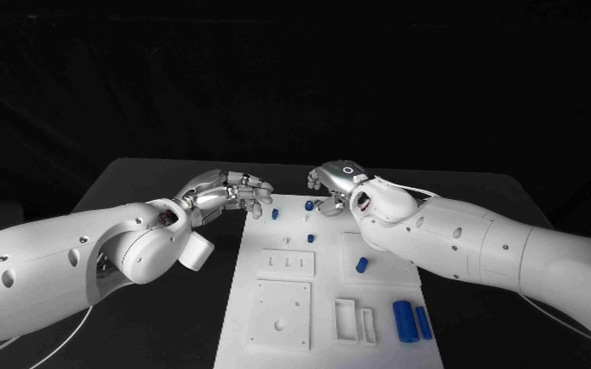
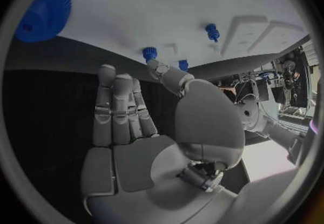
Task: Assemble the parts on the task board
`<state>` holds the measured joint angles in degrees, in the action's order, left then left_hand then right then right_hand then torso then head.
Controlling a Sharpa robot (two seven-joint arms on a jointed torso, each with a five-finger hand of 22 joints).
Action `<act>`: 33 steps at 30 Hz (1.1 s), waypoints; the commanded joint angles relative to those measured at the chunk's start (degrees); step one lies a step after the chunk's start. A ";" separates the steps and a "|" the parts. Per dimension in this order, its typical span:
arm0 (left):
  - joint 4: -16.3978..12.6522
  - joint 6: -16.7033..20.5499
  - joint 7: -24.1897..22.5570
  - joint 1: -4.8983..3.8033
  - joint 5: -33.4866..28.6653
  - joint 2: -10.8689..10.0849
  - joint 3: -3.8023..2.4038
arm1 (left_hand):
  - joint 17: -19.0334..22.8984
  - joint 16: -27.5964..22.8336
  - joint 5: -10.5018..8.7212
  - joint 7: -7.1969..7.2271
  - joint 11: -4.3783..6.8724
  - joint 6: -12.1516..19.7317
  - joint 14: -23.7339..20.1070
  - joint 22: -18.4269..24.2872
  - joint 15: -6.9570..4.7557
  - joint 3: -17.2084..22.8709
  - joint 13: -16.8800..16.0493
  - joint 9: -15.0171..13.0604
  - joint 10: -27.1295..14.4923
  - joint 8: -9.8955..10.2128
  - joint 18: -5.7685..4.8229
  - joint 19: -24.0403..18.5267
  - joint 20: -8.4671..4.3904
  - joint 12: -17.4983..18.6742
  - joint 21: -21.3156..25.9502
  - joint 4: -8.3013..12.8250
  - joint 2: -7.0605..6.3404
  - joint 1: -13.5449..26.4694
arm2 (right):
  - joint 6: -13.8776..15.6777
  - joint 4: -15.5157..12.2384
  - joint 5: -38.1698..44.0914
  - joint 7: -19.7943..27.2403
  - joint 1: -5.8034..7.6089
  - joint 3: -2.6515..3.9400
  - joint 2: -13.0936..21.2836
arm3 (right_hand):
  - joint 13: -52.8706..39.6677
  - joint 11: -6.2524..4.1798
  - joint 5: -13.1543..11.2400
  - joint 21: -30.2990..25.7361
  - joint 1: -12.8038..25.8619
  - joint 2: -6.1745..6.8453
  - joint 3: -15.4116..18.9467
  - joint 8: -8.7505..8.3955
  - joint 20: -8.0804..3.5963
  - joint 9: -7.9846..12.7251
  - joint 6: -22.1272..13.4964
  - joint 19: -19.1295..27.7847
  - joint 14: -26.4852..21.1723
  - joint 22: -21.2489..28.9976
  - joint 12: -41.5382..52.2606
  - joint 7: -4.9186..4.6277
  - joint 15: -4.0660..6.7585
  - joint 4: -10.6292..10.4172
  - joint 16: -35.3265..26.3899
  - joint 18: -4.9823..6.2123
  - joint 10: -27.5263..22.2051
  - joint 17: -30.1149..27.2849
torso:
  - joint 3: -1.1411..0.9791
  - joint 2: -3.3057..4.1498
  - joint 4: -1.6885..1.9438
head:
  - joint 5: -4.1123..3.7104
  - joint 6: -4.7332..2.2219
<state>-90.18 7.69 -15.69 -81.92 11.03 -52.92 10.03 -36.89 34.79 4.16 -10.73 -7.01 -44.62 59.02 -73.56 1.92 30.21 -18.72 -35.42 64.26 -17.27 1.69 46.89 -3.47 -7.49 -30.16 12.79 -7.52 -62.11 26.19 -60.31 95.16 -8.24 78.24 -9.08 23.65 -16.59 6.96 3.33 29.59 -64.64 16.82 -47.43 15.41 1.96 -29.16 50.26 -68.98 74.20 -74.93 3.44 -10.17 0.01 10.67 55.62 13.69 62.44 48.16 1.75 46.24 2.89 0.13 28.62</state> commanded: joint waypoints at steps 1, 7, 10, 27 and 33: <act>-0.02 -0.22 -0.56 -0.19 0.08 -0.07 -0.05 | -0.09 -0.31 -0.18 -0.07 -0.21 0.42 0.07 -0.08 0.43 0.31 -0.07 -0.05 -0.14 0.30 0.67 -0.17 0.12 0.37 0.29 -0.10 -0.07 0.24 | 2.35 -1.92 -1.94 0.07 0.28 0.03 1.37 | 0.12 -0.15 0.07 -0.26 0.15 0.31 0.31 -0.18 -0.11 0.10 -0.38 0.31 -0.29 -1.00 0.25 -0.11 -0.27 0.01 -0.26 1.31 -0.36 -0.09 | 0.01 -0.02 -0.04 | -0.13 -0.15; 1.23 0.17 -0.88 -0.26 0.15 0.36 -0.05 | -0.11 -0.33 -0.18 -0.07 -0.21 0.42 0.08 -0.09 0.42 0.32 -0.08 -0.06 -0.13 0.31 0.67 -0.17 0.12 0.39 0.30 -0.08 -0.09 0.21 | 1.49 -6.42 -4.98 0.29 1.75 1.01 5.42 | -0.17 -1.47 0.65 0.74 -0.51 0.20 0.28 0.98 -0.55 -0.25 1.69 -0.89 0.65 -1.35 1.93 0.72 1.00 -0.37 1.20 1.31 3.72 0.46 | -0.05 -0.11 -0.30 | -0.51 -0.94; 1.71 0.25 -0.93 -0.27 0.24 0.36 -0.05 | -0.13 -0.33 -0.16 -0.07 -0.21 0.44 0.10 -0.10 0.41 0.34 -0.09 -0.07 -0.12 0.33 0.69 -0.16 0.11 0.43 0.31 -0.05 -0.10 0.14 | 0.61 -8.24 -6.19 0.35 2.27 2.44 7.94 | -1.87 -3.05 0.68 1.05 -0.70 0.16 0.49 1.30 -0.59 -0.41 2.28 -0.60 -0.02 -1.35 4.44 1.02 2.48 -0.51 1.47 1.31 8.53 0.77 | -0.05 -0.21 -0.50 | -0.53 -1.03; 2.54 -0.18 -0.94 -0.25 0.24 1.00 -0.04 | -0.16 -0.36 -0.15 -0.08 -0.21 0.45 0.13 -0.12 0.40 0.38 -0.13 -0.09 -0.10 0.35 0.69 -0.14 0.11 0.50 0.33 0.00 -0.13 0.03 | -15.58 -6.62 -16.32 2.46 3.61 4.19 13.57 | -50.07 -5.00 6.63 11.18 2.88 -0.80 10.76 -1.31 -2.95 -1.06 -1.08 -2.00 -1.07 -1.50 51.53 1.66 4.34 0.04 13.19 1.31 0.73 12.13 | -0.26 -0.39 -1.20 | -0.68 -1.02; 2.73 -0.28 -0.94 -0.24 0.30 1.22 -0.03 | -0.17 -0.37 -0.14 -0.08 -0.22 0.44 0.14 -0.13 0.41 0.39 -0.14 -0.10 -0.09 0.35 0.69 -0.14 0.11 0.52 0.33 -0.01 -0.10 0.03 | -16.58 -4.56 -15.36 2.67 2.52 4.18 12.11 | -51.10 -4.92 5.37 12.81 2.94 -2.07 11.42 -1.83 -3.63 -0.94 -1.78 -3.14 -0.13 -1.36 53.75 1.56 4.27 0.30 14.35 1.31 1.76 13.54 | -0.43 -0.28 -1.08 | -0.66 -0.95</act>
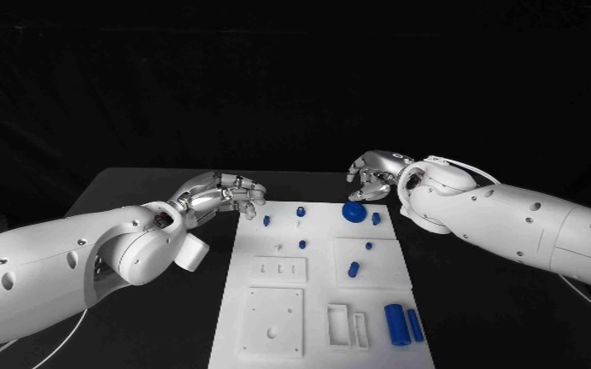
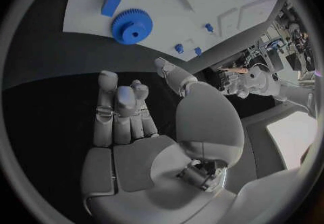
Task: Assemble the parts on the task board
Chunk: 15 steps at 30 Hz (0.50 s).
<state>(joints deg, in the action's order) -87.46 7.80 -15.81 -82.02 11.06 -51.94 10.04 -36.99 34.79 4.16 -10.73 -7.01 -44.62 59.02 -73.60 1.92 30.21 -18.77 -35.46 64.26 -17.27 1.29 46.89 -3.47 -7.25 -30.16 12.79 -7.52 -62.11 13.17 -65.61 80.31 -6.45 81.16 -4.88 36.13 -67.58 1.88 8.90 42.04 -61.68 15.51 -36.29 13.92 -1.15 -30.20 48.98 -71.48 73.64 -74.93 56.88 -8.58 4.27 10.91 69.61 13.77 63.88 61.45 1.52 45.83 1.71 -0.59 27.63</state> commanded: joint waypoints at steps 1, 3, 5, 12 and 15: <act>0.04 -0.39 -0.82 -0.13 0.26 0.27 -0.04 | -0.07 -0.37 -0.14 -0.08 -0.22 0.44 0.14 -0.09 0.41 0.39 -0.09 -0.07 -0.09 0.35 1.09 -0.14 0.11 0.29 0.33 -0.01 -0.10 0.03 | -3.53 0.94 -0.46 0.88 -0.48 -0.01 -0.48 | -0.14 0.17 -0.24 0.42 -0.01 -0.79 0.30 -0.38 -0.55 0.12 -0.54 -0.68 0.44 -1.36 0.40 -0.04 -0.01 0.07 0.42 1.23 0.35 0.34 | -0.14 0.12 0.12 | 0.05 0.09; 0.06 -0.40 -0.78 -0.13 0.29 0.30 -0.04 | -0.08 -0.37 -0.14 -0.08 -0.22 0.44 0.14 -0.09 0.41 0.39 -0.09 -0.07 -0.08 0.36 1.08 -0.14 0.11 0.30 0.34 -0.02 -0.09 0.03 | -3.57 1.88 -0.20 1.03 -0.79 -0.01 -1.03 | -0.27 0.24 -0.29 0.61 0.08 -0.91 0.35 -0.53 -0.60 0.21 -0.72 -0.77 0.47 -1.34 0.67 -0.11 -0.07 0.10 0.56 1.23 0.42 0.61 | -0.15 0.13 0.22 | 0.10 0.20; 0.05 -0.35 -0.68 -0.13 0.29 0.32 -0.03 | -0.08 -0.38 -0.14 -0.08 -0.22 0.44 0.14 -0.09 0.41 0.39 -0.10 -0.07 -0.08 0.36 1.08 -0.13 0.11 0.30 0.34 -0.02 -0.09 0.03 | -4.02 2.66 -0.20 1.11 -1.08 -0.02 -1.25 | -0.30 0.27 -0.30 0.68 0.04 -0.99 0.32 -0.61 -0.62 0.27 -0.81 -0.78 0.48 -1.33 0.75 -0.15 -0.10 0.14 0.61 1.23 0.41 0.73 | -0.24 0.17 0.25 | 0.08 0.27; 0.01 -0.42 -0.63 -0.12 0.32 0.27 -0.02 | -0.09 -0.39 -0.13 -0.08 -0.22 0.44 0.14 -0.10 0.41 0.40 -0.11 -0.08 -0.07 0.36 1.08 -0.13 0.12 0.32 0.34 -0.04 -0.06 0.05 | -4.71 3.48 -0.20 1.27 -1.63 -0.03 -1.14 | -0.45 0.26 0.00 0.98 -0.11 -1.44 0.06 -0.43 -0.67 0.26 -0.34 -0.90 0.63 -1.32 1.10 -0.12 -0.11 0.25 0.93 1.23 0.47 1.33 | -0.36 0.27 0.23 | 0.16 0.46; -0.01 -0.44 -0.62 -0.12 0.34 0.16 -0.02 | -0.09 -0.40 -0.13 -0.08 -0.22 0.43 0.14 -0.10 0.41 0.40 -0.11 -0.09 -0.06 0.36 1.08 -0.13 0.12 0.33 0.35 -0.05 -0.05 0.05 | -4.56 3.28 -0.15 1.27 -1.68 -0.03 -0.84 | -0.49 0.23 0.11 1.06 -0.14 -1.53 -0.03 -0.38 -0.67 0.26 -0.19 -0.92 0.71 -1.32 1.19 -0.09 -0.08 0.27 1.06 1.23 0.48 1.57 | -0.35 0.21 0.13 | 0.21 0.58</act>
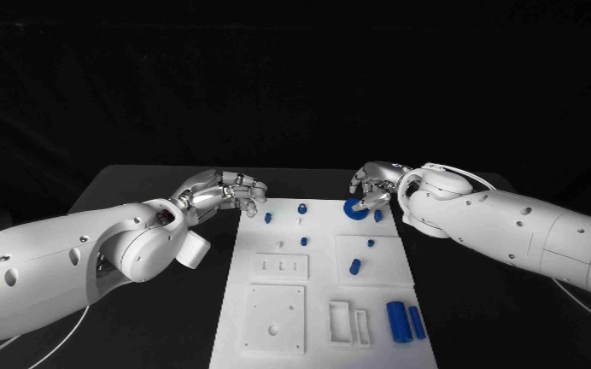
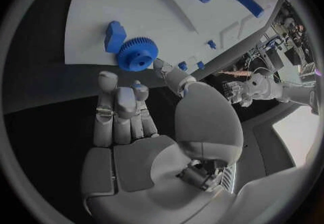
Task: Assemble the parts on the task board
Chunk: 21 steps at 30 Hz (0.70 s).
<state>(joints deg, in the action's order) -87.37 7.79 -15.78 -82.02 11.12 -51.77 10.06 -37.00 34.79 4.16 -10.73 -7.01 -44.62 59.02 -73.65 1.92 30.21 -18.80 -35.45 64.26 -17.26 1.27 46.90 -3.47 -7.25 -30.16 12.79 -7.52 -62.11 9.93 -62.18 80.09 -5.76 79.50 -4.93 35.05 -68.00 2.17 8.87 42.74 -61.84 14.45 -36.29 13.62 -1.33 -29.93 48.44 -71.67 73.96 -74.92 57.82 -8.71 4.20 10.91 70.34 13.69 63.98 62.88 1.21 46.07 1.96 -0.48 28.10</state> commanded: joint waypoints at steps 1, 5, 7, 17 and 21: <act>-0.10 -0.41 -0.65 -0.12 0.29 -0.04 -0.03 | -0.09 -0.40 -0.13 -0.08 -0.22 0.43 0.14 -0.06 0.42 0.40 -0.09 -0.10 -0.06 0.36 1.10 -0.13 0.12 0.34 0.35 -0.05 -0.05 0.05 | -1.30 -0.12 0.07 0.61 -0.04 0.01 0.28 | -0.08 -0.07 0.16 0.39 0.01 -0.48 -0.05 -0.07 -0.50 0.00 0.36 -0.73 0.38 -1.33 0.26 0.05 0.00 0.28 0.32 1.31 0.39 0.14 | -0.04 -0.03 -0.13 | 0.09 0.12; -0.07 -0.41 -0.66 -0.12 0.29 -0.09 -0.03 | -0.10 -0.41 -0.13 -0.08 -0.22 0.43 0.14 -0.06 0.42 0.39 -0.10 -0.10 -0.05 0.36 1.09 -0.13 0.12 0.35 0.36 -0.06 -0.05 0.05 | -1.25 0.08 0.07 0.69 -0.15 0.01 0.34 | -0.10 -0.08 0.28 0.45 -0.03 -0.52 -0.15 -0.09 -0.50 0.03 0.38 -0.71 0.37 -1.32 0.31 0.06 0.01 0.31 0.32 1.31 0.37 0.22 | -0.05 -0.04 -0.14 | 0.08 0.11; -0.08 -0.44 -0.65 -0.12 0.29 -0.09 -0.03 | -0.10 -0.42 -0.13 -0.08 -0.22 0.43 0.14 -0.06 0.42 0.39 -0.10 -0.11 -0.04 0.37 1.09 -0.13 0.13 0.36 0.36 -0.07 -0.05 0.06 | -1.40 0.07 0.07 0.77 -0.21 0.01 0.32 | -0.11 -0.08 0.34 0.47 -0.04 -0.54 -0.19 -0.10 -0.50 0.04 0.38 -0.71 0.39 -1.32 0.33 0.06 0.01 0.33 0.35 1.31 0.36 0.29 | -0.04 -0.04 -0.13 | 0.06 0.11; 0.01 -0.52 -0.61 -0.12 0.31 -0.14 -0.03 | -0.12 -0.44 -0.13 -0.08 -0.22 0.42 0.15 -0.07 0.42 0.39 -0.13 -0.13 -0.02 0.37 1.09 -0.13 0.13 0.41 0.38 -0.08 -0.05 0.06 | -2.04 -0.43 0.26 1.09 -0.83 0.00 0.36 | -0.15 -0.12 1.00 0.70 0.07 -0.65 -0.38 -0.01 -0.46 0.06 0.69 -0.67 0.58 -1.31 0.49 0.11 0.04 0.39 0.60 1.31 0.30 0.92 | -0.06 0.02 -0.10 | 0.06 0.30; 0.06 -0.72 -0.63 -0.12 0.33 -0.09 -0.03 | -0.13 -0.45 -0.13 -0.08 -0.22 0.42 0.15 -0.08 0.42 0.39 -0.13 -0.13 -0.01 0.38 1.09 -0.13 0.13 0.42 0.38 -0.09 -0.04 0.06 | -2.39 -0.29 0.73 1.04 -0.94 0.00 0.37 | -0.16 -0.16 1.20 0.83 0.04 -0.78 -0.45 0.08 -0.47 0.04 0.92 -0.68 0.66 -1.32 0.56 0.16 0.07 0.49 0.69 1.31 0.30 1.16 | -0.04 0.01 -0.07 | 0.03 0.31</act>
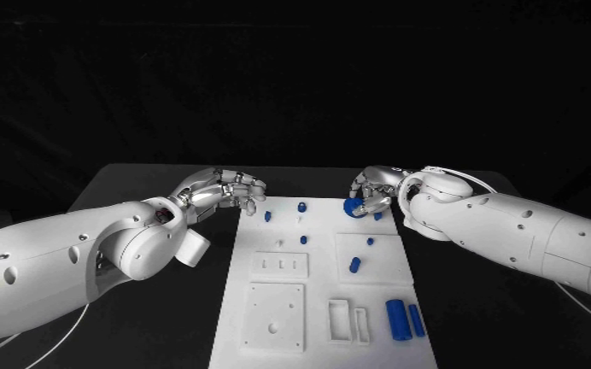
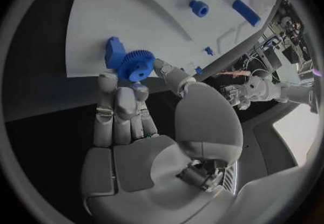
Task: Assemble the parts on the task board
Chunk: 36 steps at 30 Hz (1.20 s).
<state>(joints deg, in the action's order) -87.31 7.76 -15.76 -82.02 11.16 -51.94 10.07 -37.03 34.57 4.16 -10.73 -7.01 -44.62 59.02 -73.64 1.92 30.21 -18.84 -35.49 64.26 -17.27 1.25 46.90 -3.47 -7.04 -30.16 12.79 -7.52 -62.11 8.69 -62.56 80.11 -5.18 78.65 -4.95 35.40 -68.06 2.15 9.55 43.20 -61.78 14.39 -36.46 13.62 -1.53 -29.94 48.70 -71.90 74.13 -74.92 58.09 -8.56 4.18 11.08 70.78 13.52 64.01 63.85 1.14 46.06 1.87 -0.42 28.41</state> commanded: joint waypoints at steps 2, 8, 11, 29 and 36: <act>0.05 -0.73 -0.67 -0.12 0.29 0.10 -0.04 | -0.10 -0.24 -0.13 -0.08 -0.22 0.42 0.15 -0.09 0.43 0.39 -0.10 -0.09 -0.01 0.38 1.11 -0.13 0.13 0.22 0.39 -0.09 -0.04 0.06 | -1.21 0.20 1.02 0.47 -0.17 0.02 -0.02 | -0.09 -0.21 1.85 0.55 -0.07 -0.87 -0.48 0.17 -0.27 0.04 0.92 -0.40 0.56 -1.32 0.38 0.07 0.15 0.50 0.29 1.48 0.25 0.48 | 0.05 -0.02 0.01 | -0.03 -0.02; 0.14 -0.77 -0.67 -0.12 0.29 0.14 -0.03 | -0.11 -0.25 -0.13 -0.08 -0.22 0.42 0.14 -0.09 0.43 0.40 -0.11 -0.10 -0.01 0.39 1.11 -0.13 0.13 0.24 0.40 -0.10 -0.03 0.06 | -1.20 0.28 1.31 0.50 -0.26 0.02 -0.01 | -0.07 -0.26 2.46 0.68 -0.17 -1.06 -0.73 0.23 -0.26 0.05 1.15 -0.34 0.58 -1.30 0.43 0.13 0.20 0.69 0.24 1.48 0.24 0.65 | 0.03 0.00 0.04 | 0.01 0.13; 0.18 -0.80 -0.67 -0.12 0.29 0.13 -0.03 | -0.12 -0.26 -0.13 -0.08 -0.22 0.42 0.14 -0.10 0.43 0.40 -0.11 -0.10 -0.01 0.39 1.11 -0.13 0.13 0.26 0.40 -0.10 -0.03 0.06 | -1.04 0.41 1.31 0.56 -0.27 0.02 0.00 | -0.06 -0.27 2.64 0.72 -0.25 -1.09 -0.88 0.22 -0.26 0.07 1.17 -0.31 0.57 -1.29 0.44 0.14 0.21 0.77 0.19 1.48 0.22 0.69 | 0.03 -0.01 0.05 | -0.01 0.12; 0.34 -0.93 -0.68 -0.12 0.29 0.04 -0.03 | -0.15 -0.32 -0.16 -0.09 -0.24 0.45 0.13 -0.11 0.44 0.38 -0.14 -0.12 -0.01 0.43 1.10 -0.14 0.14 0.35 0.44 -0.12 -0.05 0.08 | 0.69 0.63 3.15 0.46 -0.41 0.02 0.37 | 0.07 0.36 3.00 1.06 -1.01 -0.14 -1.52 -1.16 -0.28 0.91 -1.00 -0.12 0.58 -1.22 0.53 -0.53 -0.37 1.71 -0.21 1.48 -0.08 1.09 | 0.00 0.01 0.00 | 0.02 0.30; 0.35 -1.00 -0.67 -0.12 0.29 0.10 -0.03 | -0.16 -0.34 -0.16 -0.09 -0.24 0.46 0.12 -0.12 0.44 0.38 -0.16 -0.13 -0.01 0.44 1.10 -0.14 0.14 0.39 0.45 -0.12 -0.04 0.07 | 0.67 1.11 3.60 0.54 -0.86 0.00 -0.12 | 0.09 0.32 2.89 1.15 -1.26 -0.33 -1.60 -0.86 -0.29 0.83 -0.45 -0.12 0.64 -1.22 0.61 -0.47 -0.36 1.91 -0.24 1.48 -0.08 1.25 | 0.01 0.00 0.05 | 0.00 0.29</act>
<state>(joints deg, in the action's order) -86.91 7.66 -15.76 -82.02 11.21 -51.91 10.07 -37.11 34.57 4.16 -10.73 -7.01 -44.62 59.02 -73.67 1.92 30.33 -18.92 -35.52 64.26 -17.03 1.75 46.89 -3.47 -7.04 -29.93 12.67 -7.52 -62.11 9.51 -61.64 82.53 -4.84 78.16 -4.82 35.46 -68.04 2.26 12.43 44.08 -62.54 13.94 -38.12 12.62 -1.49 -29.15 47.84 -72.25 74.73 -74.90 58.34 -8.91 4.00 12.74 70.76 13.46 63.90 65.05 1.14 46.07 1.90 -0.39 28.72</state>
